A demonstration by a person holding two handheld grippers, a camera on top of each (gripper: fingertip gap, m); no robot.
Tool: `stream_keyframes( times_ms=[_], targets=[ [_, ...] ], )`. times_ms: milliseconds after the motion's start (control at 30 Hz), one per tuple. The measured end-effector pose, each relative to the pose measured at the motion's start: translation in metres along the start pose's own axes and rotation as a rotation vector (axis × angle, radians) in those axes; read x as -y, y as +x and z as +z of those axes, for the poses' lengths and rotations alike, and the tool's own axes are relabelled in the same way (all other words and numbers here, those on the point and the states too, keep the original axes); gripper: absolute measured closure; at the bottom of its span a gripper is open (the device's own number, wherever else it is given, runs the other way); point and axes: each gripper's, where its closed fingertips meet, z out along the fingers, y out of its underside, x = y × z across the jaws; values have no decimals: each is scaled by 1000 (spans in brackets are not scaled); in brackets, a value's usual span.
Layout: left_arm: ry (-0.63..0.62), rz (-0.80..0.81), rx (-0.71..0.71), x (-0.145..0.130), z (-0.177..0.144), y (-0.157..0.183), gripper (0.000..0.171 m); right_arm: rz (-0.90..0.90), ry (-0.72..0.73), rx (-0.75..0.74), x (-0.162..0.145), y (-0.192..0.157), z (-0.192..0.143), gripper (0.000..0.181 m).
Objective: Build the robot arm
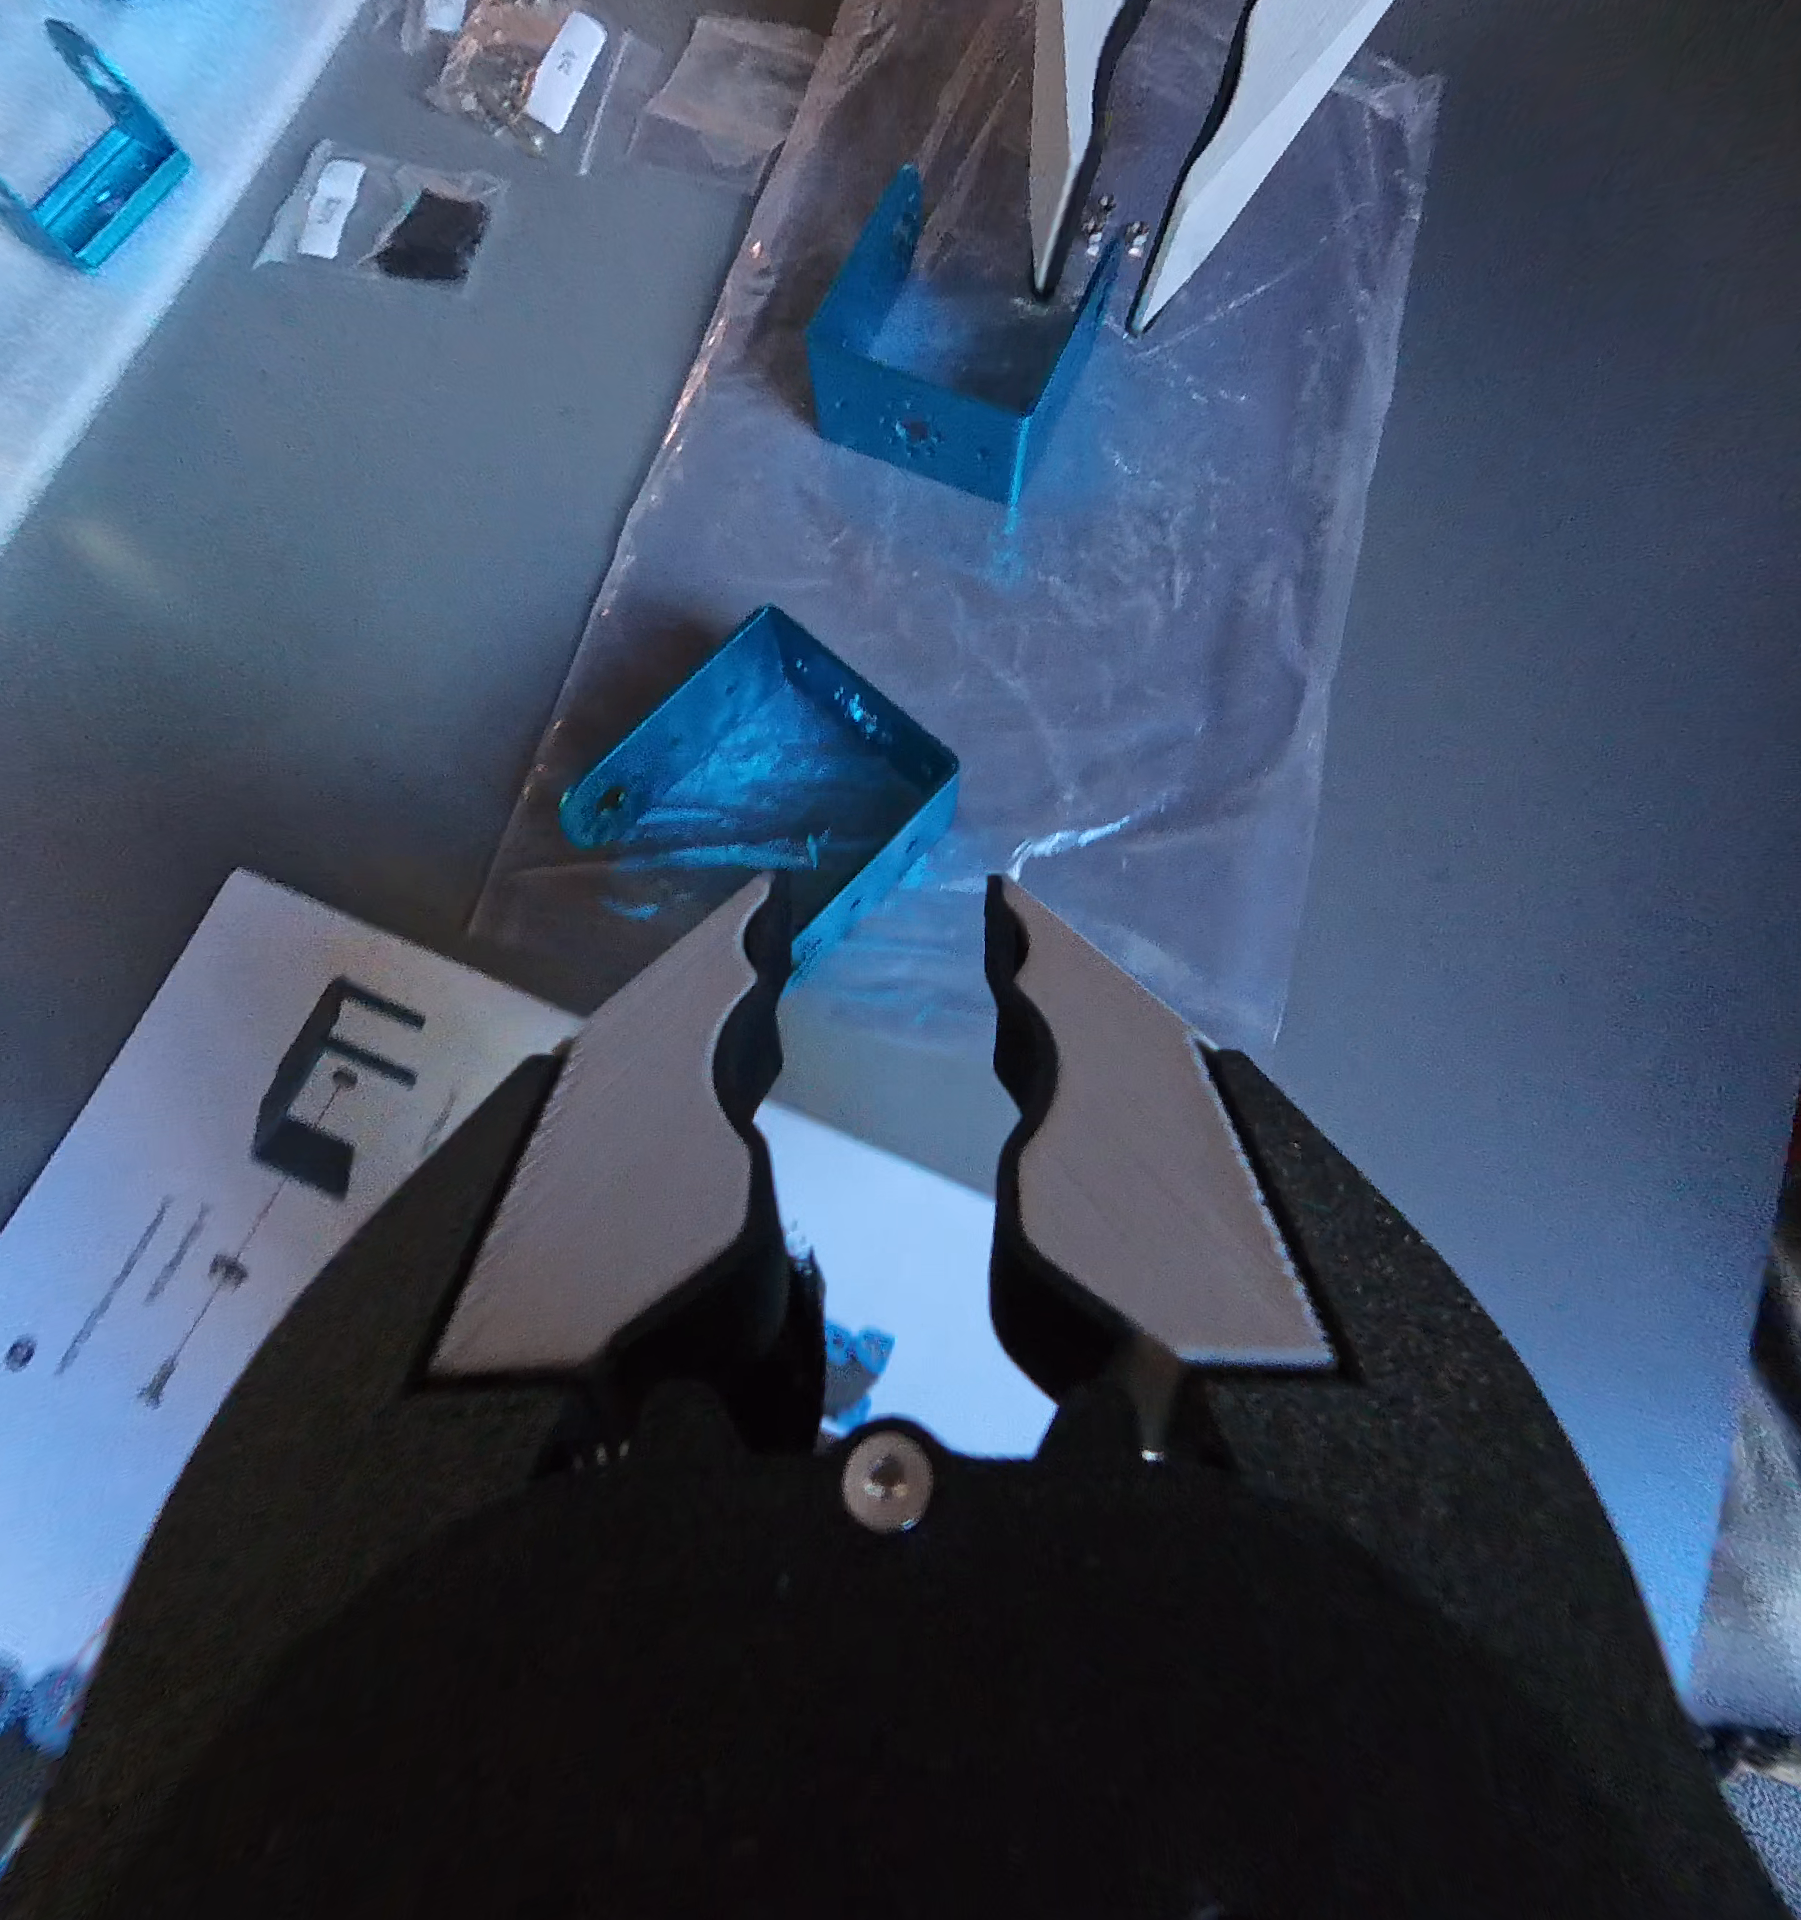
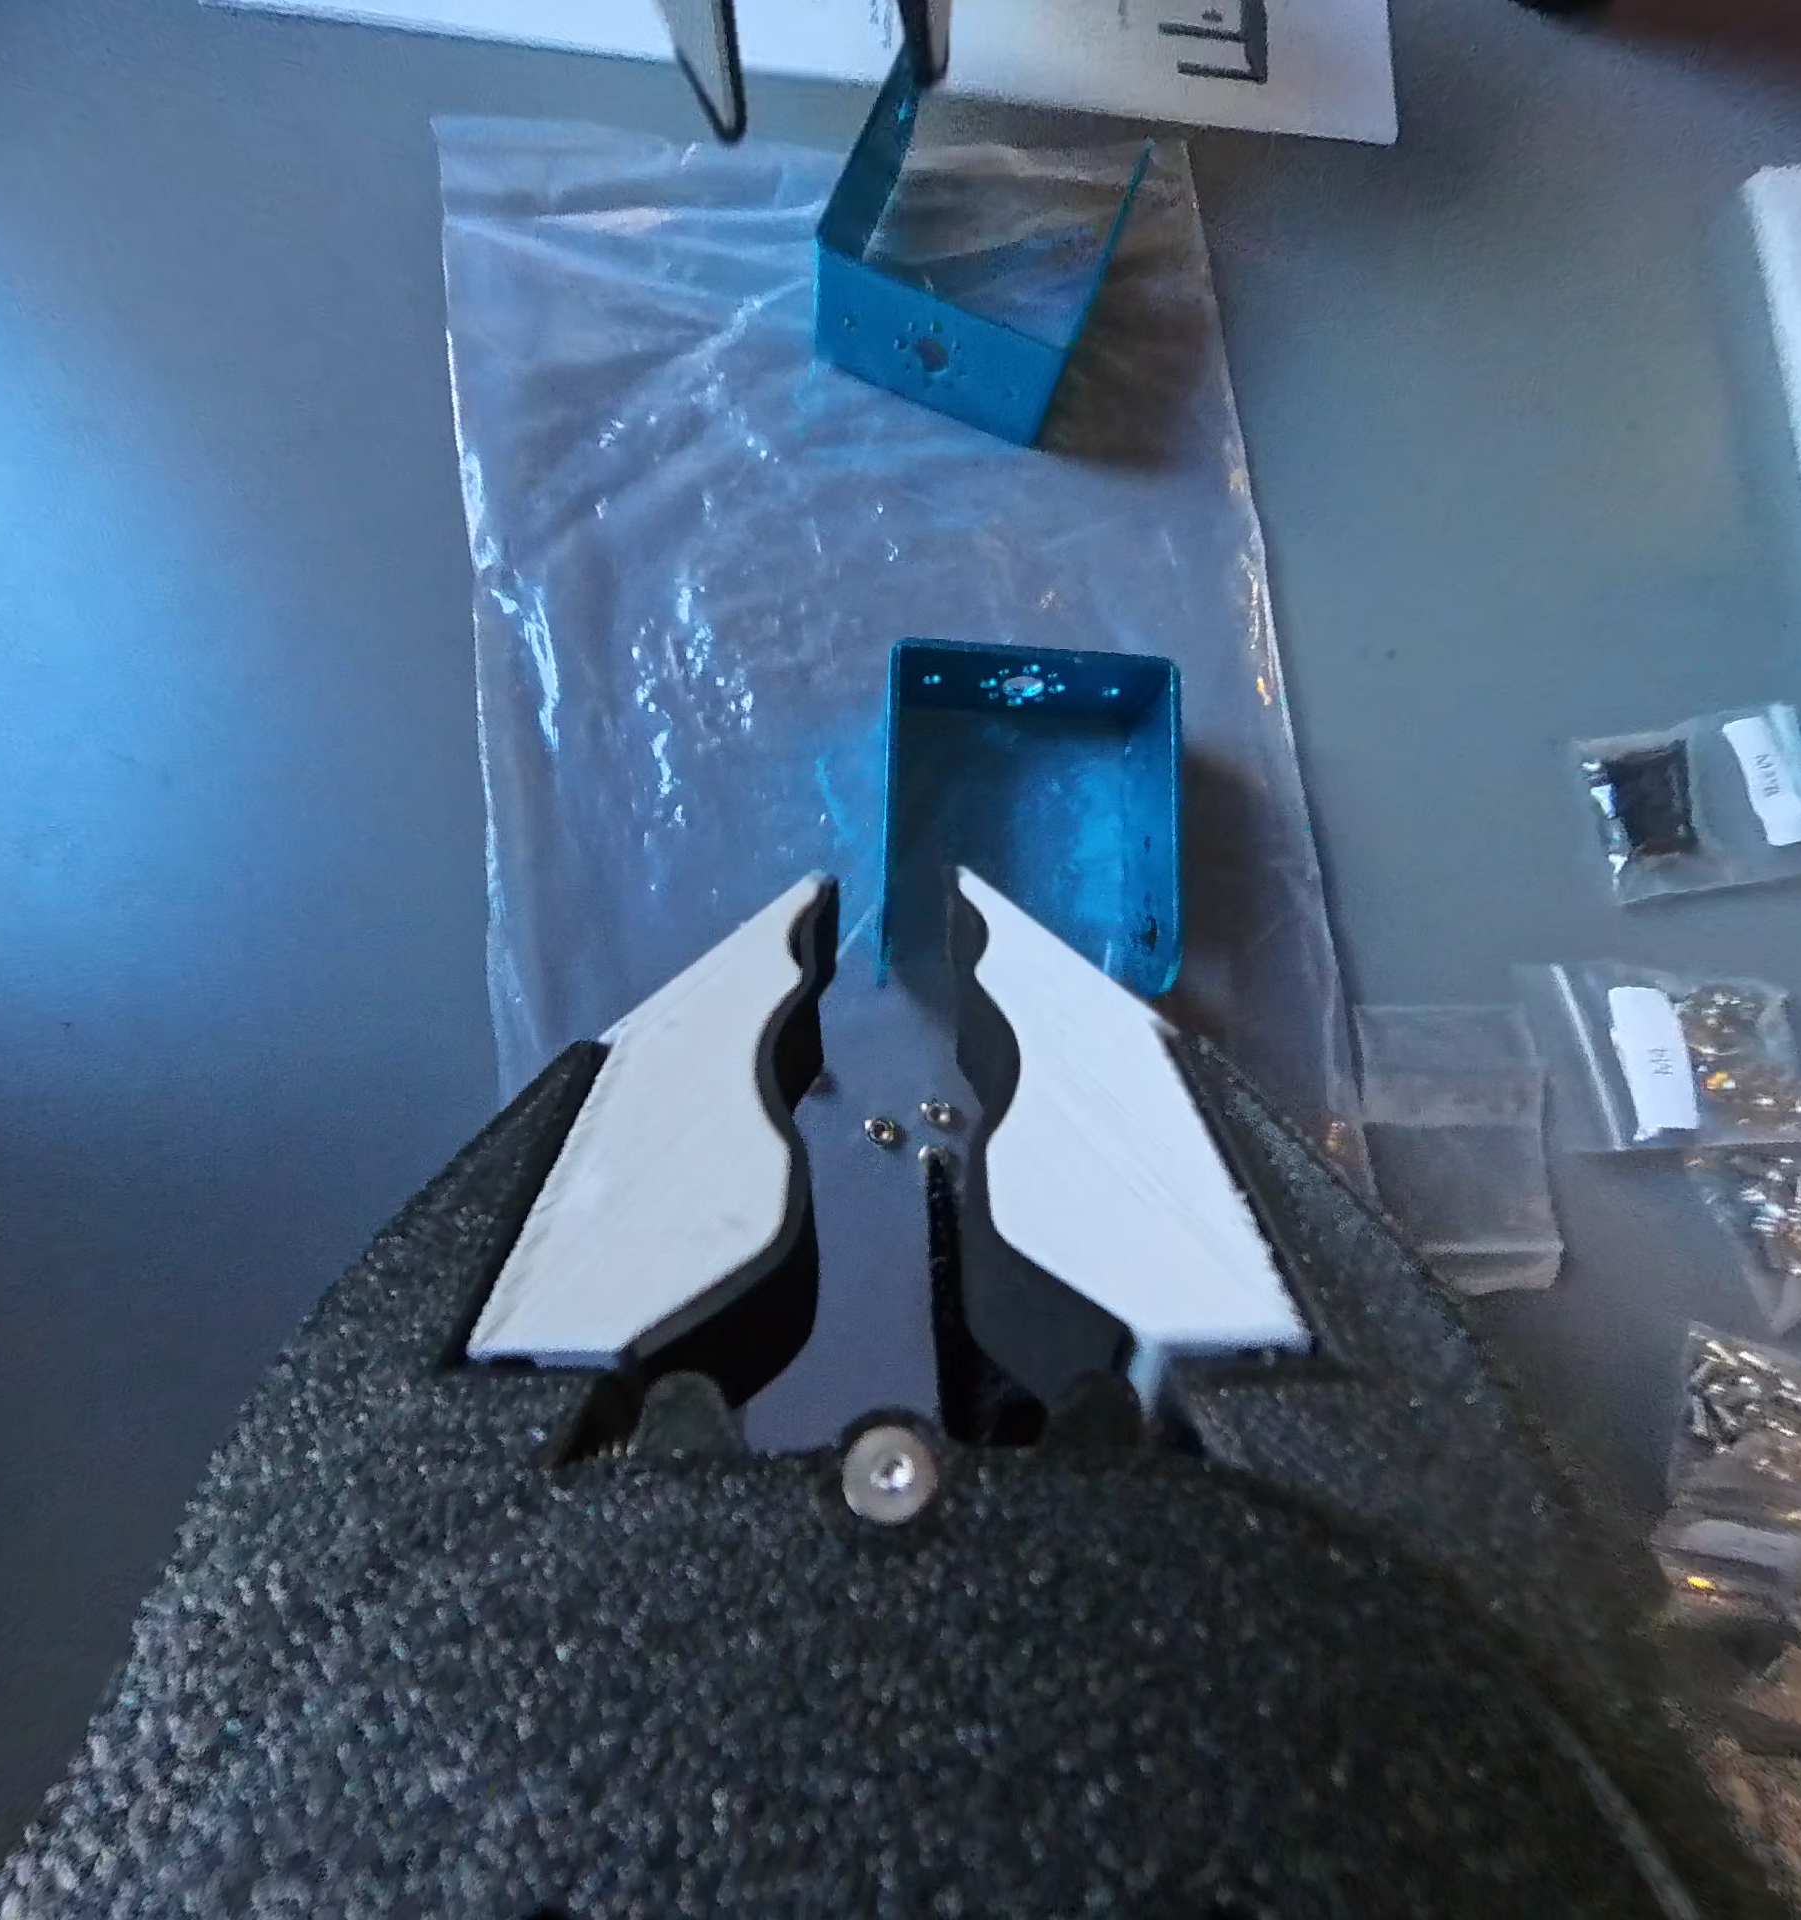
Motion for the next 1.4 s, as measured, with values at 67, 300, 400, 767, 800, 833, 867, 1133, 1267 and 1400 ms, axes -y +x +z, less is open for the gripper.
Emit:
stream_keyframes(
  times_ms=[67,300,400,767,800,833,867,1133,1267,1400],
  targets=[
    [3,22,-20,3,9,1,135,25,17,41,0,-6,5,171],
    [-52,114,14,2,28,1,166,2,72,-20,10,-2,3,180],
    [-21,146,24,12,29,7,170,33,115,-25,23,-6,-2,180],
    [-44,282,-190,27,48,50,170,30,25,52,8,-36,14,179],
    [-44,278,-200,27,50,49,170,30,29,49,8,-37,14,180],
    [-38,272,-212,29,52,49,170,28,32,48,8,-36,14,180],
    [-38,265,-226,28,54,49,170,27,34,49,8,-36,14,180],
    [-28,240,-305,31,57,54,170,47,45,72,4,-36,18,179],
    [-17,232,-314,31,58,54,170,66,55,91,4,-36,18,179],
    [-23,235,-314,30,57,55,170,45,51,82,5,-37,18,179]
  ],
)
